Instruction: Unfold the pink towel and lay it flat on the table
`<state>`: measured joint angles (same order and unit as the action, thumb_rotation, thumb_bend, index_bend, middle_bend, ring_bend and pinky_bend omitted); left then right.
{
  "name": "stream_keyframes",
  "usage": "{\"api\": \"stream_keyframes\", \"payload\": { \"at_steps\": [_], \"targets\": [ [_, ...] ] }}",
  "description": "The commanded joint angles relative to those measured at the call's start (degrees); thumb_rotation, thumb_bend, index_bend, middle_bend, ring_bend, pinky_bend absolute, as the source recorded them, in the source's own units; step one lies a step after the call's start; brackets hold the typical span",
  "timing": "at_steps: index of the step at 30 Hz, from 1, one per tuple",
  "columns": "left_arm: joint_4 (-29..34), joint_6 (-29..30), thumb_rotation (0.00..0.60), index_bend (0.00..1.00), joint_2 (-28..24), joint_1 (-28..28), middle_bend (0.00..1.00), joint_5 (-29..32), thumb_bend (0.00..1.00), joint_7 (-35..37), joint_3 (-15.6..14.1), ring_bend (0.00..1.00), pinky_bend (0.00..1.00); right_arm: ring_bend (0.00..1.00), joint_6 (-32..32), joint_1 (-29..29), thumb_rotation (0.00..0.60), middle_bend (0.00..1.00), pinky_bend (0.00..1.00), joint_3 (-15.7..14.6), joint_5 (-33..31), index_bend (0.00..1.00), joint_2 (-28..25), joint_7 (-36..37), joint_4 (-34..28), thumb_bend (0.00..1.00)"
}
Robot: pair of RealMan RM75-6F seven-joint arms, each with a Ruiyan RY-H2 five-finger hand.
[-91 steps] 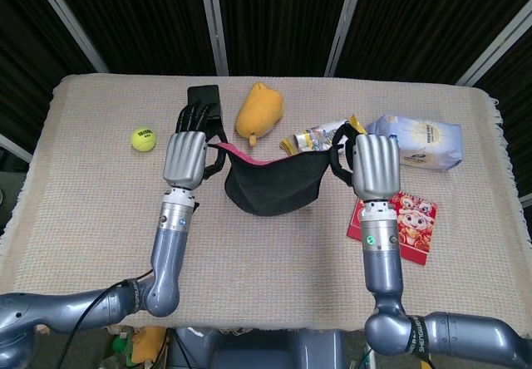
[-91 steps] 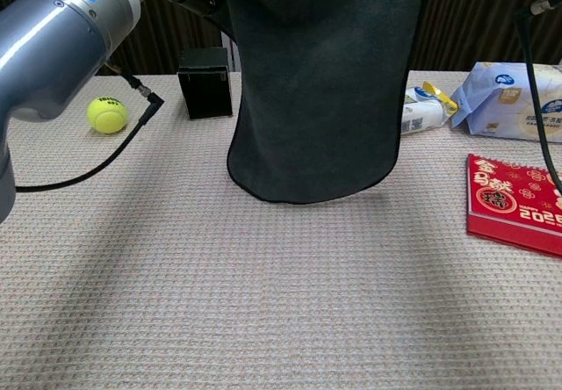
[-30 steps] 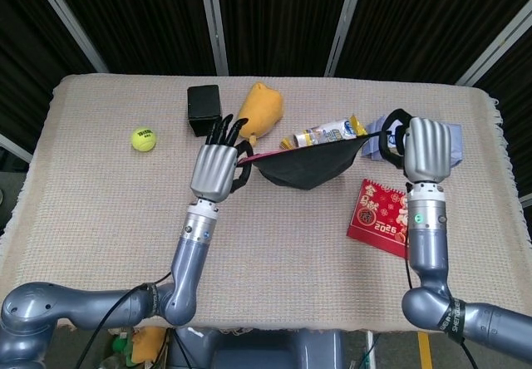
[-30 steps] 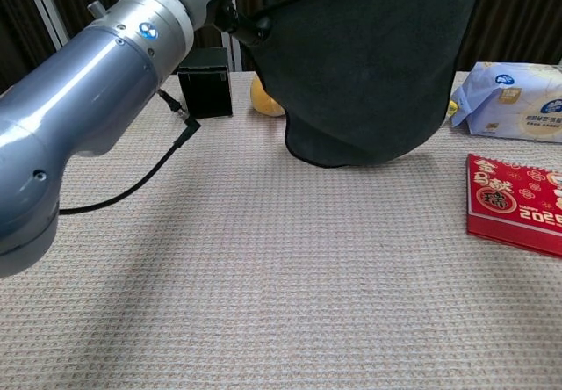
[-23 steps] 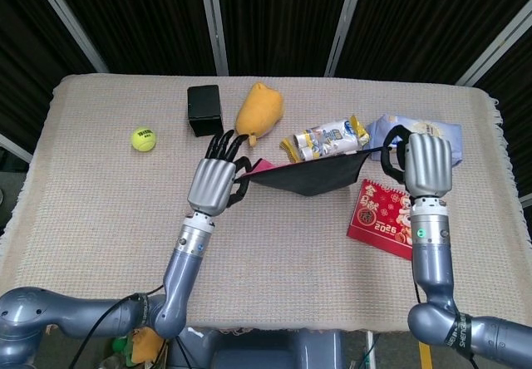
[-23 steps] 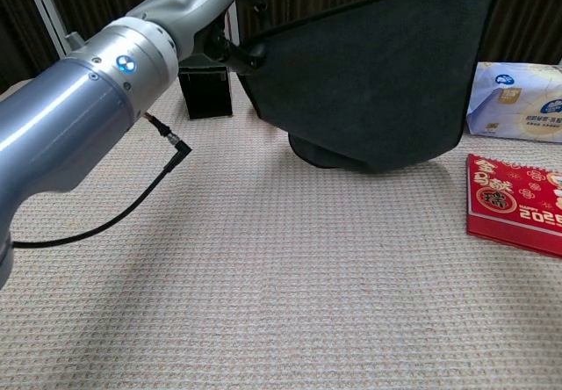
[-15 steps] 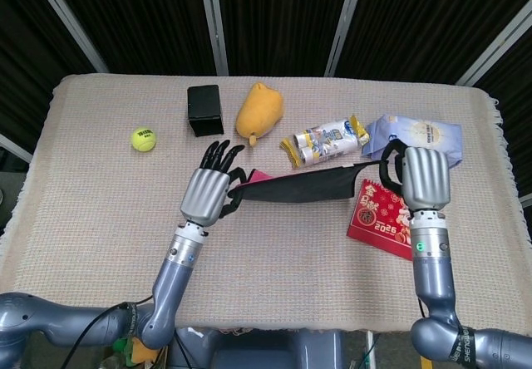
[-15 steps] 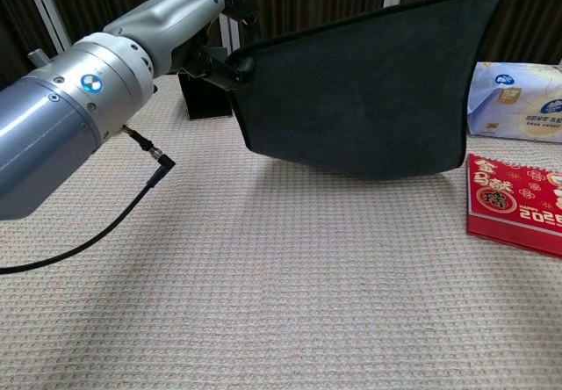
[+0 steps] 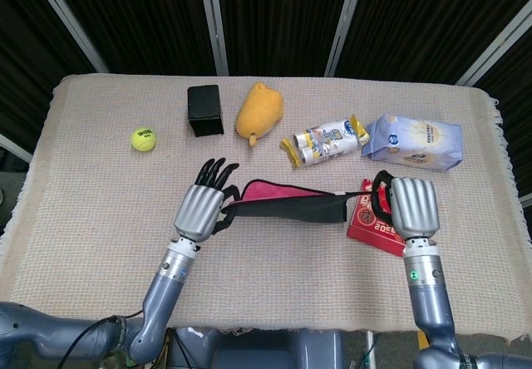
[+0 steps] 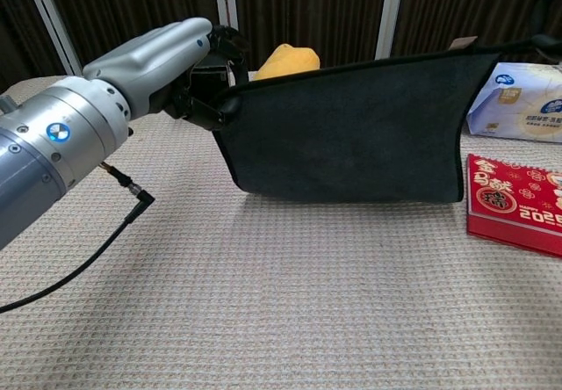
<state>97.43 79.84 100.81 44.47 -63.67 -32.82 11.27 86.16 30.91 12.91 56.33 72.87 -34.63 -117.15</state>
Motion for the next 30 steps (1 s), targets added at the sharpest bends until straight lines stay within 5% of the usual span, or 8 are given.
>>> {"api": "stream_keyframes", "payload": {
  "at_steps": [1,22,25,30],
  "targets": [
    [0.08,-0.23,0.6,0.57,0.14,-0.68,0.11,-0.78,0.51,-0.28,-0.91,0.0,0.01,0.98,0.04,-0.83,0.6,0.9,0.87,-1.63,1.64,0.78,0.61,-0.59,-0.27,0.59],
    [1.5,-3.7,0.6,0.56,0.17,-4.9,0.1,-4.04,0.49,-2.64,-8.02,0.0,0.01,0.98,-1.24,-3.54,0.6,0.9,0.87,-7.19,0.62,0.76,2.1,-8.35,-0.87,0.59],
    [1.97,-4.94,0.6,0.5,-0.16,-5.23,0.07,-4.53,0.4,-2.62,-9.06,0.0,0.01,0.97,-1.54,-3.57,0.6,0.9,0.86,-7.6,-0.45,0.65,2.21,-9.96,-1.11,0.59],
    [3.78,-8.34,0.6,0.3,-2.04,-5.2,0.02,-4.2,0.23,-2.3,-10.13,0.0,0.0,0.88,-1.76,-3.06,0.6,0.85,0.77,-8.2,-5.07,0.3,1.79,-15.61,-3.12,0.59]
  ]
}}
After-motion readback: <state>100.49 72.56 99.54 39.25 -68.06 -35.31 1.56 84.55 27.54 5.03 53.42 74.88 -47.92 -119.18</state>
